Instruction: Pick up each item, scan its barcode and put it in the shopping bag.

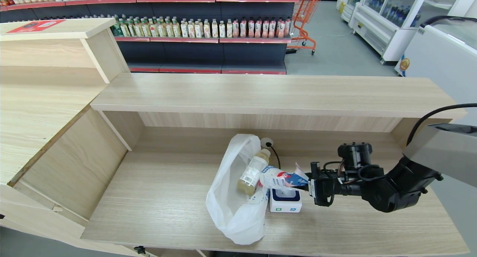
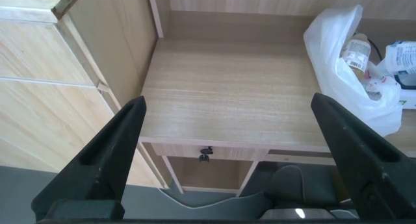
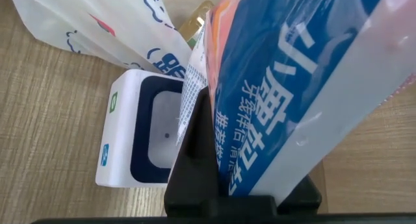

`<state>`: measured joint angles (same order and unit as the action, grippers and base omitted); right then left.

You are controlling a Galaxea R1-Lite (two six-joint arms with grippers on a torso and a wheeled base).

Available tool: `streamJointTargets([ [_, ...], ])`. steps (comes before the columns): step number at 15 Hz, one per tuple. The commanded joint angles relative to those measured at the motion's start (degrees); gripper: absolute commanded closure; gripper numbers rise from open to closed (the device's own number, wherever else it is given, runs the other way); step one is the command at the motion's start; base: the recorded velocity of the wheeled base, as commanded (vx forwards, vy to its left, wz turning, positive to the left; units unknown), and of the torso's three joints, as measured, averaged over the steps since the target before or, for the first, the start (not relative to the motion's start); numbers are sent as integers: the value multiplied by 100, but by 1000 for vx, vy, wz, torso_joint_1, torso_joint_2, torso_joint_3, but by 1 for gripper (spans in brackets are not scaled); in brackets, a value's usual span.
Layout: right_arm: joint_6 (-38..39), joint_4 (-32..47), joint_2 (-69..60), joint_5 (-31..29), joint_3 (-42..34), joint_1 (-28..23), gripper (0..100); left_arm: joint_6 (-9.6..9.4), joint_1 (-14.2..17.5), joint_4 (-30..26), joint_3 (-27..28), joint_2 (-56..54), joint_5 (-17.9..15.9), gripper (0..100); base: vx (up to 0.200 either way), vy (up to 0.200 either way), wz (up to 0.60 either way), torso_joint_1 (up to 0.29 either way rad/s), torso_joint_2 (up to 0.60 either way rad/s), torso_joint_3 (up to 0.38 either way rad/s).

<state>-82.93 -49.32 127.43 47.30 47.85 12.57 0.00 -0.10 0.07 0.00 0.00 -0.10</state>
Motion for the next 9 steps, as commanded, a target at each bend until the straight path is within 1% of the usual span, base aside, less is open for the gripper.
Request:
streamJointTargets([
  [1, 14, -7, -131, 7, -39, -9, 100, 0, 1, 1, 0, 0, 1, 0, 0, 0, 0, 0, 0, 0],
  [5, 32, -7, -218, 7, -39, -35, 100, 0, 1, 1, 0, 0, 1, 0, 0, 0, 0, 0, 0, 0],
  [6, 199, 2, -429, 25, -91, -35, 100, 0, 1, 1, 0, 0, 1, 0, 0, 0, 0, 0, 0, 0],
  [7, 629, -16, -869, 78, -381, -141, 100, 0, 1, 1, 0, 0, 1, 0, 0, 0, 0, 0, 0, 0],
  [8, 946, -7, -1238, 192, -777, -422, 100, 0, 1, 1, 0, 0, 1, 0, 0, 0, 0, 0, 0, 0],
  [9, 1183, -7, -1431, 271, -926, -510, 100, 0, 1, 1, 0, 0, 1, 0, 0, 0, 0, 0, 0, 0],
])
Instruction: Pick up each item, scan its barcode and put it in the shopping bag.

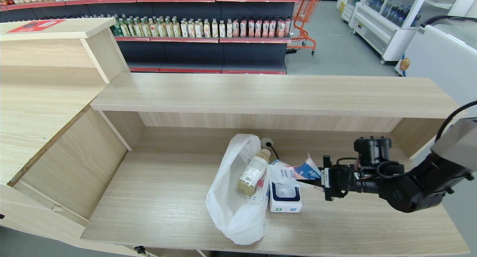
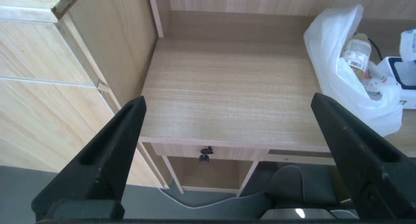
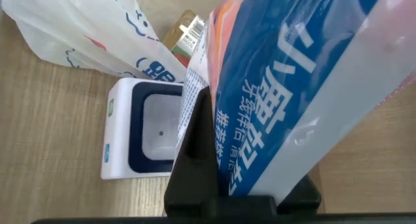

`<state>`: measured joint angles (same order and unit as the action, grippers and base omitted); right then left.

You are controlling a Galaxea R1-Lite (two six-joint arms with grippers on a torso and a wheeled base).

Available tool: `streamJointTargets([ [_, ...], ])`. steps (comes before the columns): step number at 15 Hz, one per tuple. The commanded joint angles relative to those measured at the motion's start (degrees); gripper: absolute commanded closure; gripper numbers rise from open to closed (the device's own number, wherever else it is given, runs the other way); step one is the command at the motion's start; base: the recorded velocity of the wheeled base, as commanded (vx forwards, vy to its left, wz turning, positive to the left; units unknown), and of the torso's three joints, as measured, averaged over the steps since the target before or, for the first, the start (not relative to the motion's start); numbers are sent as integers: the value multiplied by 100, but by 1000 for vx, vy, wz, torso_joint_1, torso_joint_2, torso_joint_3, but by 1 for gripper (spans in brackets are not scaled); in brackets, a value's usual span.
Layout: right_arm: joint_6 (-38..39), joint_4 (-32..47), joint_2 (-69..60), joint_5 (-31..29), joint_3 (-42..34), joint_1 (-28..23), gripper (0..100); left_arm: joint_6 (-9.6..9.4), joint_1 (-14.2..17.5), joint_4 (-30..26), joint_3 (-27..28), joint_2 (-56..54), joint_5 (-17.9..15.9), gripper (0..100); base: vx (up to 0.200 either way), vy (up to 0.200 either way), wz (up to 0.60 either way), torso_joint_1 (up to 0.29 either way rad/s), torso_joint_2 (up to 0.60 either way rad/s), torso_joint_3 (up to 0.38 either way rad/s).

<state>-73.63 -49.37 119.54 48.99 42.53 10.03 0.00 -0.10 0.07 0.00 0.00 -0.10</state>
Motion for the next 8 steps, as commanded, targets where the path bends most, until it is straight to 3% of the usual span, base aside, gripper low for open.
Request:
streamJointTargets([
  [1, 1184, -2, -1275, 181, -887, -529, 100, 0, 1, 1, 0, 0, 1, 0, 0, 0, 0, 0, 0, 0],
  [4, 2758, 68, -2392, -215, -1995, -845, 100, 0, 1, 1, 0, 0, 1, 0, 0, 0, 0, 0, 0, 0],
  [6, 3637, 86, -2884, -426, -2583, -801, 100, 0, 1, 1, 0, 0, 1, 0, 0, 0, 0, 0, 0, 0],
  [8, 5025, 94, -3455, -909, -2856, -520, 100, 0, 1, 1, 0, 0, 1, 0, 0, 0, 0, 0, 0, 0],
])
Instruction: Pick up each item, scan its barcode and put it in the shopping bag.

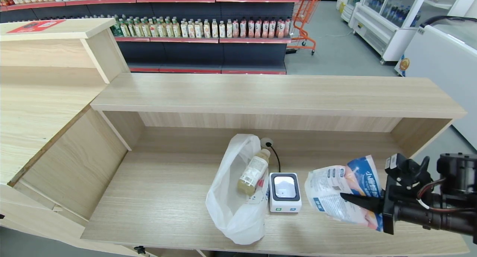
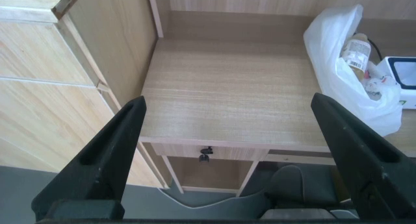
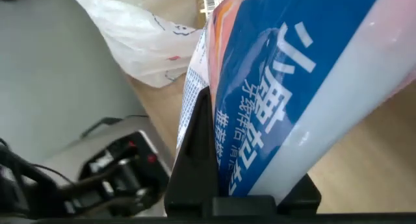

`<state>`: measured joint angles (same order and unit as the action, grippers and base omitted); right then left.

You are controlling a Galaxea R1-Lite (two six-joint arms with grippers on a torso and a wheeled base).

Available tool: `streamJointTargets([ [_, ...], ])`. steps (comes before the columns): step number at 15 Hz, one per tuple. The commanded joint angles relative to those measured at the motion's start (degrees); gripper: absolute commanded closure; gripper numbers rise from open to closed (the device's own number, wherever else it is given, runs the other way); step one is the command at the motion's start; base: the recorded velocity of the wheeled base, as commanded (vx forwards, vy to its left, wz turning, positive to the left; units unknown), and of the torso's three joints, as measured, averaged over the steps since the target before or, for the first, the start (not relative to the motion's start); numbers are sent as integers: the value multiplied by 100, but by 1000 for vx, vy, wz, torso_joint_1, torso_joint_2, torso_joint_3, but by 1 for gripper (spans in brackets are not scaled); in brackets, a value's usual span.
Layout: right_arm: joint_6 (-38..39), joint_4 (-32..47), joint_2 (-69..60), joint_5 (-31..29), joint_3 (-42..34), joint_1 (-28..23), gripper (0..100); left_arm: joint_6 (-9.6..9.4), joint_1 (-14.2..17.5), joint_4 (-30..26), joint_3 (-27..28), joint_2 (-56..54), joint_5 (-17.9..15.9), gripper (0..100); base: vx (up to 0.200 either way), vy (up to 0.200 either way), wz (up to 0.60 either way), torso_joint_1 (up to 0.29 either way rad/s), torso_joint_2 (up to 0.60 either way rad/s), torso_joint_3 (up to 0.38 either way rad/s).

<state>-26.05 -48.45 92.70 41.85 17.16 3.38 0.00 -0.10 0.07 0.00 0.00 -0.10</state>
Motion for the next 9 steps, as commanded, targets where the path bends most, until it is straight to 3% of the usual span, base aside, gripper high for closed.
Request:
streamJointTargets([
  [1, 1225, 2, -920, -731, -196, 488, 100, 0, 1, 1, 0, 0, 1, 0, 0, 0, 0, 0, 0, 0],
  [4, 2473, 204, -920, -1794, 446, 1218, 100, 0, 1, 1, 0, 0, 1, 0, 0, 200, 0, -7, -4, 4],
  [7, 3537, 1056, -876, -2585, 1158, 2150, 100, 0, 1, 1, 0, 0, 1, 0, 0, 200, 0, 19, 12, -1],
  [9, 4099, 1188, -542, -3034, 1369, 2554, 100, 0, 1, 1, 0, 0, 1, 0, 0, 0, 0, 0, 0, 0],
])
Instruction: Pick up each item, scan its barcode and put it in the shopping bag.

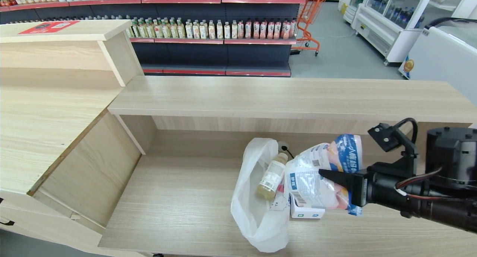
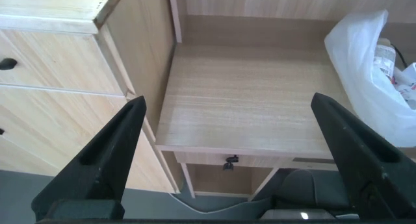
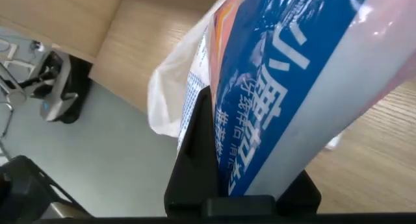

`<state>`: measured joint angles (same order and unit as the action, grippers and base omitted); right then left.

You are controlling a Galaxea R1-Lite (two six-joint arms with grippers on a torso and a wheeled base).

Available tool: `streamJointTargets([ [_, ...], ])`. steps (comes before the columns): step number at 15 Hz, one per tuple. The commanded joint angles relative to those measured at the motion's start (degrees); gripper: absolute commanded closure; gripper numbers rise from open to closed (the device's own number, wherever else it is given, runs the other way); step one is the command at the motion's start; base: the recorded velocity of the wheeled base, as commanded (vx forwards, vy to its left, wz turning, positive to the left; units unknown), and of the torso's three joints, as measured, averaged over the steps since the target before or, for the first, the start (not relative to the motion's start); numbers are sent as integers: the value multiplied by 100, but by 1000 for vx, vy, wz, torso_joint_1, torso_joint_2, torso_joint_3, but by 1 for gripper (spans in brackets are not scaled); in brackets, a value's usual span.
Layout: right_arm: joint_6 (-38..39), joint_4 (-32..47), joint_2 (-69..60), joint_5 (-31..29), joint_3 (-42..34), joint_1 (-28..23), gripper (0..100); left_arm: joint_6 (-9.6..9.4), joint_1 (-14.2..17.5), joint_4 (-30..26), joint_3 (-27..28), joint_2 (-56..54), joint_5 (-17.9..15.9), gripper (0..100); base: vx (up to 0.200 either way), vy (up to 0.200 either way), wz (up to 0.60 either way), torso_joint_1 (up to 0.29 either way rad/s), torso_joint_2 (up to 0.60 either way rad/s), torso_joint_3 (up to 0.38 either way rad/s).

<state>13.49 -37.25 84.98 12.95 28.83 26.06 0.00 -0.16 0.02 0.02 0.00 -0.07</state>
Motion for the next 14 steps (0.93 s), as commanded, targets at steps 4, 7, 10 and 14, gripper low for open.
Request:
streamJointTargets([
  [4, 250, 25, 1372, -776, 422, 408, 100, 0, 7, 6, -2, 0, -1, 0, 0, 0, 0, 0, 0, 0],
  [7, 241, -10, 2005, -1110, 633, 461, 100, 0, 7, 6, -2, 0, -1, 0, 0, 0, 0, 0, 0, 0],
  [10, 241, -652, 2699, -1189, 729, 698, 100, 0, 7, 6, -2, 0, -1, 0, 0, 0, 0, 0, 0, 0],
  [14, 241, -1363, 3376, -1488, 773, 1032, 100, 0, 7, 6, -2, 0, -1, 0, 0, 0, 0, 0, 0, 0],
])
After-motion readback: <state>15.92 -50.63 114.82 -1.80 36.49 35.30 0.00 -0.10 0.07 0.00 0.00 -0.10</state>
